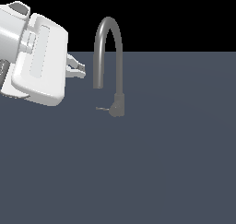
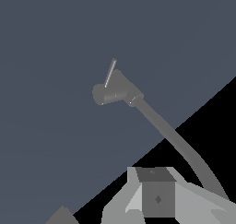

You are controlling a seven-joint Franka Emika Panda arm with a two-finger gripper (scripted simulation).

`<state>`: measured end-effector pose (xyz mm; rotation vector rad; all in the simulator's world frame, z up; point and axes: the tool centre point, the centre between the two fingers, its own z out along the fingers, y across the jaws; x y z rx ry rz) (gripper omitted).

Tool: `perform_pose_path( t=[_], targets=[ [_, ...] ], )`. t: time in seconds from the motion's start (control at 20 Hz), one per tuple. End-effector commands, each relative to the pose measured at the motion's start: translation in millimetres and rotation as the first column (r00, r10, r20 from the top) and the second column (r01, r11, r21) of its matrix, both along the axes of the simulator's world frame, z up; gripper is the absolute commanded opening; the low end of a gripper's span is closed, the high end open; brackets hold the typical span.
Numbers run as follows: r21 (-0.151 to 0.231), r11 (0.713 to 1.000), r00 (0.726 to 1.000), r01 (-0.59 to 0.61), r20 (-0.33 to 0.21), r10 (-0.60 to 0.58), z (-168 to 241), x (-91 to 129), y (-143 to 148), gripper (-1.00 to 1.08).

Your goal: Turn on the faucet by rotating a designated handle.

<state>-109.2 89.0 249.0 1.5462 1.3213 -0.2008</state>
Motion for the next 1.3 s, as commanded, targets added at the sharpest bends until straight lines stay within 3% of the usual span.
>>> perform_pose_path(
  t=[0.0, 0.3, 0.6, 0.9, 1.25],
  targets=[
    [-0.040, 0.998, 0.999, -0.046, -0.003, 0.046, -9.2, 3.1, 1.4, -1.00],
    [-0.132, 0.980, 0.989, -0.151, -0.019, 0.150, -31.0, 10.0, 3.1, -1.00],
    [-0.222, 0.942, 0.968, -0.252, -0.043, 0.249, -52.9, 16.7, 3.3, -1.00],
    [-0.307, 0.886, 0.937, -0.349, -0.076, 0.342, -74.7, 23.2, 1.8, -1.00],
    [-0.399, 0.798, 0.889, -0.452, -0.126, 0.440, -99.8, 30.9, -2.2, -1.00]
  ],
)
